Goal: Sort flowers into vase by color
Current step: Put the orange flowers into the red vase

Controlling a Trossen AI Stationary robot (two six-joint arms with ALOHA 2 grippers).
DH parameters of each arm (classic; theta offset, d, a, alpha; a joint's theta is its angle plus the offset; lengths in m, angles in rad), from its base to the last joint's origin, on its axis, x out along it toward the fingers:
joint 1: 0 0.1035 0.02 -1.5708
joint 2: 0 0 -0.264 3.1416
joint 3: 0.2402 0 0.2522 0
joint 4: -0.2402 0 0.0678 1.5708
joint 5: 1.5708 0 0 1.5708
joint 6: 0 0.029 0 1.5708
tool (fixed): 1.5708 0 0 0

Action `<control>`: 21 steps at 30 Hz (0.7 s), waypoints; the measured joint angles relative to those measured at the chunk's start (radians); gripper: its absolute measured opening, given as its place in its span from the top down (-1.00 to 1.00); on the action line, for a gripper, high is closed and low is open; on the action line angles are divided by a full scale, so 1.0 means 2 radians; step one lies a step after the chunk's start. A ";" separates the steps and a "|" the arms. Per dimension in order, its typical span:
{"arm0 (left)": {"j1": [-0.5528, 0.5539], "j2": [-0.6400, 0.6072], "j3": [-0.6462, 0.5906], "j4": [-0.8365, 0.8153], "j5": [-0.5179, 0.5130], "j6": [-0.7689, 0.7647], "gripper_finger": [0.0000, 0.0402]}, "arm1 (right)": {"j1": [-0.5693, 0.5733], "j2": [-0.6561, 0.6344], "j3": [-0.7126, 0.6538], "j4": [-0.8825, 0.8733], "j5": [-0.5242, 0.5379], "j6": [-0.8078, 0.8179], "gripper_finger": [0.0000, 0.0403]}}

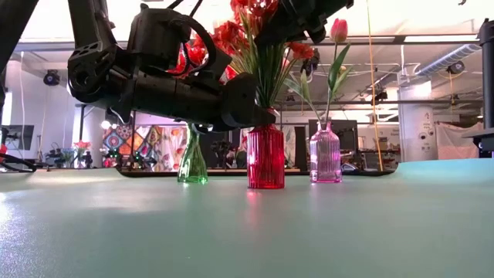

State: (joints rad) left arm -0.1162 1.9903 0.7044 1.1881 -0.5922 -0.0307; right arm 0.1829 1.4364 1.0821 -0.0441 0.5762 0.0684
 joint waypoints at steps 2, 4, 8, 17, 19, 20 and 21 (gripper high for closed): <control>0.000 0.000 0.000 0.000 0.000 0.000 0.30 | 0.000 -0.001 0.000 -0.001 0.000 0.000 0.86; 0.000 0.000 0.000 0.000 0.000 0.000 0.30 | 0.000 -0.001 0.000 -0.001 0.000 -0.003 0.86; 0.000 0.000 0.000 0.000 0.000 0.000 0.30 | 0.004 -0.002 0.003 -0.005 0.000 -0.010 0.85; 0.000 0.000 0.000 0.000 0.000 0.000 0.30 | 0.009 -0.004 0.010 -0.009 0.000 -0.010 0.46; 0.000 0.000 0.000 0.000 0.000 0.000 0.30 | 0.009 -0.004 0.012 -0.011 0.000 -0.008 0.33; 0.000 -0.001 0.000 0.000 0.000 0.000 0.30 | 0.010 -0.005 0.014 -0.015 0.000 -0.005 0.27; 0.000 -0.001 0.000 0.000 0.000 0.000 0.30 | 0.011 -0.006 0.017 -0.021 0.000 -0.002 0.22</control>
State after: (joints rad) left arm -0.1159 1.9889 0.7044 1.1889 -0.5929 -0.0307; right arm 0.2047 1.4246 1.1158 -0.0853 0.5755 0.0641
